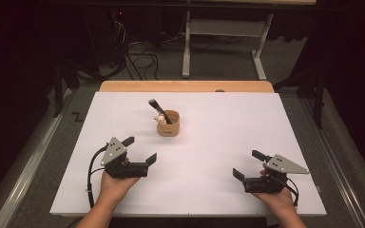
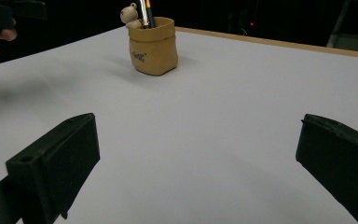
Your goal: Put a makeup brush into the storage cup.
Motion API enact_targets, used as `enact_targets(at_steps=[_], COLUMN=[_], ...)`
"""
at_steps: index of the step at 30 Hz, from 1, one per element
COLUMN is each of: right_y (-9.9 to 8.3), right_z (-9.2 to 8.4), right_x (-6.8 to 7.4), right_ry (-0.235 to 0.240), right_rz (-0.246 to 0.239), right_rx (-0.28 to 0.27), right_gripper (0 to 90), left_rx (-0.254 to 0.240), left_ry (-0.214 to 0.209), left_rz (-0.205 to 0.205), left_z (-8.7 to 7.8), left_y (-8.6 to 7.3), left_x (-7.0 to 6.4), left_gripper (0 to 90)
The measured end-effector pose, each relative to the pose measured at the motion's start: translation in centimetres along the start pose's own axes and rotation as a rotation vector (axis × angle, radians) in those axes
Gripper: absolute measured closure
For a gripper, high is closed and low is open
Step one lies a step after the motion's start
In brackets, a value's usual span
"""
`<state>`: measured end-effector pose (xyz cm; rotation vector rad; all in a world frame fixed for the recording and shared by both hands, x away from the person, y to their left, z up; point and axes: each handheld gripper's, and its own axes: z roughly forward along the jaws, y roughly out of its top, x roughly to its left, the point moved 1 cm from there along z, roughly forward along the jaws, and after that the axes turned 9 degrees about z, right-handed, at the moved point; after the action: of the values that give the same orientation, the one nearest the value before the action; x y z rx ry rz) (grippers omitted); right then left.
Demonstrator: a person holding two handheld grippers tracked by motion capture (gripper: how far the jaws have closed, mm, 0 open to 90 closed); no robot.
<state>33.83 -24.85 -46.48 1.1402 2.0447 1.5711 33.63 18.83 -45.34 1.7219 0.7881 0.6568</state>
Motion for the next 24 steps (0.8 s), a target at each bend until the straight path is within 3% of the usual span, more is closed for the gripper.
enact_targets(at_steps=[10, 15, 17, 20, 24], right_y=[0.1, 0.1, 0.1, 0.0, 0.1], right_z=[-0.3, -0.4, -0.4, -0.7, -0.9], right_x=[-0.3, -0.5, -0.6, -0.7, -0.7], right_ry=[-0.018, -0.027, -0.031, -0.045, -0.056], right_rz=[-0.010, -0.012, -0.019, -0.020, -0.023], right_rx=[-0.006, -0.009, -0.010, -0.012, -0.015], right_gripper=[0.5, 0.5, 0.5, 0.5, 0.5], left_rx=[0.031, 0.037, 0.030, 0.047, 0.028], left_ry=[-0.007, 0.011, 0.020, 0.041, 0.024], left_rz=[-0.003, -0.008, 0.002, 0.064, 0.042], left_z=[-2.2, -3.2, -3.7, -4.3, -4.4], left_y=[-1.3, -2.3, -2.6, -2.7, -2.5], left_x=[0.1, -0.2, -0.5, -0.8, -0.7], left_gripper=[0.2, 0.2, 0.2, 0.2, 0.2])
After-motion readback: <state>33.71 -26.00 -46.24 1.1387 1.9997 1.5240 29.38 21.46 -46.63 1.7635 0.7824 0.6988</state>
